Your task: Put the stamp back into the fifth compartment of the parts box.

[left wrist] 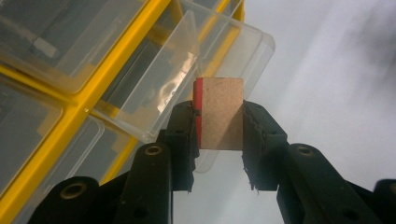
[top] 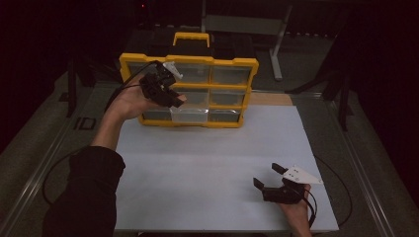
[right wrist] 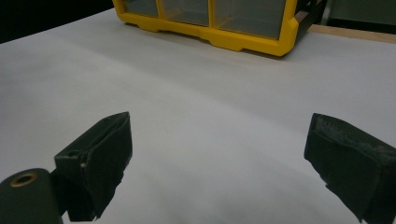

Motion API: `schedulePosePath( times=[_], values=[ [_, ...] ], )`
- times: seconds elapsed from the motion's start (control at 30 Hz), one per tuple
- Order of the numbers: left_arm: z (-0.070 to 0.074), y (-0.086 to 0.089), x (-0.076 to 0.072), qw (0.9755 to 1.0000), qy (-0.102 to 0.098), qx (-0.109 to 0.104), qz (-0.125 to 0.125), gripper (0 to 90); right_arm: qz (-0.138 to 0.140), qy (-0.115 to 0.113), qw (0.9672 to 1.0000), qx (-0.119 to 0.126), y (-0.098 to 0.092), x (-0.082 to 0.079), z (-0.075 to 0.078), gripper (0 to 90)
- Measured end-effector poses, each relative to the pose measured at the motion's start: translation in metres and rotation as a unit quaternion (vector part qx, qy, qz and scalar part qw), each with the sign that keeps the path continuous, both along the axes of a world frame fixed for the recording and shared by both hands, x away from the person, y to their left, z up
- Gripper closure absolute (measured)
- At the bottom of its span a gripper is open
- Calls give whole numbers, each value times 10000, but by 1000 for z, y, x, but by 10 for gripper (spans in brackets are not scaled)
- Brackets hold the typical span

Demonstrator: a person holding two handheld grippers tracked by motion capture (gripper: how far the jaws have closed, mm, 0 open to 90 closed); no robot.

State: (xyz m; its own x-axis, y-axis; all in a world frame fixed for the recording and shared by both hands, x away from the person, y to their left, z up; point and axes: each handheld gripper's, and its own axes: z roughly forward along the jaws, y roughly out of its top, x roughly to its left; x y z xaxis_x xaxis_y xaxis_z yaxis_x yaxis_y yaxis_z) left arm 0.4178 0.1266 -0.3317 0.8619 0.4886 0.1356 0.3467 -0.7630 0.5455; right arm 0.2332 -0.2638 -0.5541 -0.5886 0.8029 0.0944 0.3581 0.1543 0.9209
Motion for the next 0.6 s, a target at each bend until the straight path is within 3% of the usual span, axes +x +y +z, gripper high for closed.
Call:
schedulePosePath(
  times=[0.6],
  values=[
    [-8, -6, 13, 9982, 175, 51, 573, 668, 14, -9, 10000, 5, 0, 0, 0, 76]
  ],
)
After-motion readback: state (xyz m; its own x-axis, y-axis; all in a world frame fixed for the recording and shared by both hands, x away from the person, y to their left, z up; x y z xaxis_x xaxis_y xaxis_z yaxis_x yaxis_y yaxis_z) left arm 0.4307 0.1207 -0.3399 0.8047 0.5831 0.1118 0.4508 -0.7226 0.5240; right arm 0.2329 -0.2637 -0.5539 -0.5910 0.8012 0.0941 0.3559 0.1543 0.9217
